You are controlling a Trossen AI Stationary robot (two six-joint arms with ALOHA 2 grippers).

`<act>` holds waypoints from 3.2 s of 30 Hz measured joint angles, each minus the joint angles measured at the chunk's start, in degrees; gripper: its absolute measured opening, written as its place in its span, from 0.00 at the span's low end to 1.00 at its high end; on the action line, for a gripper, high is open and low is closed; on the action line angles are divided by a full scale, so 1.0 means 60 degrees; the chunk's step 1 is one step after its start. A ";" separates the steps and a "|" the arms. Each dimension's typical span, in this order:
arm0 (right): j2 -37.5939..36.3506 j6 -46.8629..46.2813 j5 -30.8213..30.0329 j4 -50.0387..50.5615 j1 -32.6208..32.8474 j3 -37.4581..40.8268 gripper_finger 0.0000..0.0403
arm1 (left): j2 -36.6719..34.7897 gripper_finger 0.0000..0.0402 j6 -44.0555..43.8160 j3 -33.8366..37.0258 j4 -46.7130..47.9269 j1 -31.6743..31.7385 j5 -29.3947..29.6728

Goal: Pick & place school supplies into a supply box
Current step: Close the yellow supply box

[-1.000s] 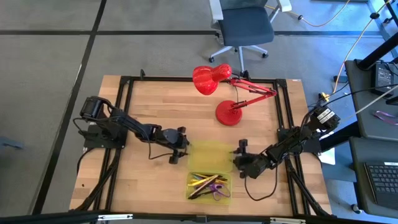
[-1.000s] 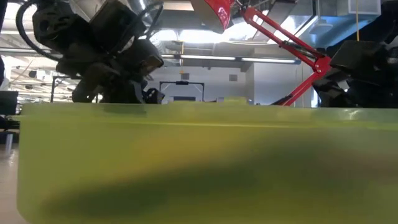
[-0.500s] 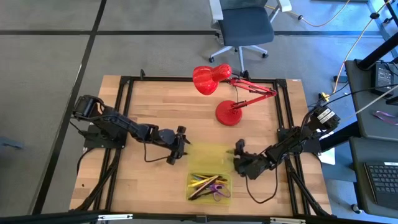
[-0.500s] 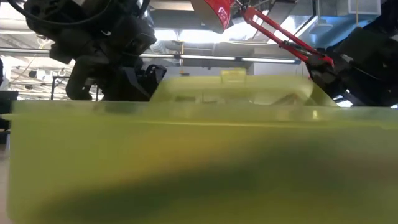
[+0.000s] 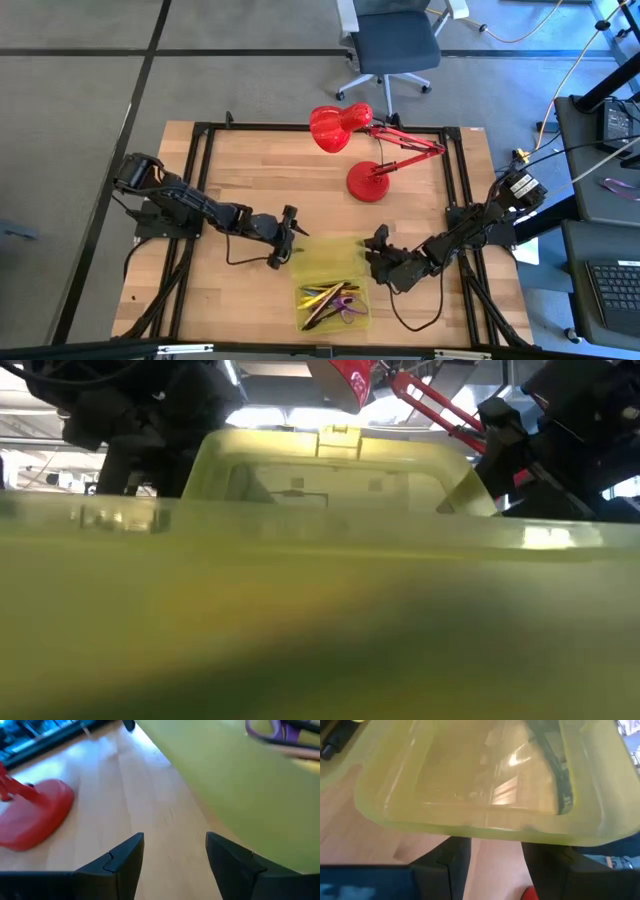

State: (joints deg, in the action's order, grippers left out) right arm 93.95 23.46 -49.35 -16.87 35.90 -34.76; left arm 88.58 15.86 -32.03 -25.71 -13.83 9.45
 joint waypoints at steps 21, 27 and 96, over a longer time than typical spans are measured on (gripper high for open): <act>-0.0641 0.0427 -0.0046 -0.0409 0.0828 -0.0022 0.44 | -0.1206 0.52 -0.1485 -0.0008 -0.0818 -0.0994 0.0153; -0.0641 0.0431 0.0558 -0.0761 0.0869 -0.0022 0.44 | -0.0632 0.51 -0.1779 -0.0226 -0.1636 -0.1257 -0.0149; -0.0641 -0.0103 -0.3587 -0.4560 0.2750 -0.0022 0.44 | 0.3474 0.51 -0.3785 -0.3595 0.1546 -0.1703 -0.3150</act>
State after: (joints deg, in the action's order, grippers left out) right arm 90.11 22.84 -70.87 -44.23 52.40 -34.89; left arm 109.43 -6.86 -53.60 -16.43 -24.06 -9.45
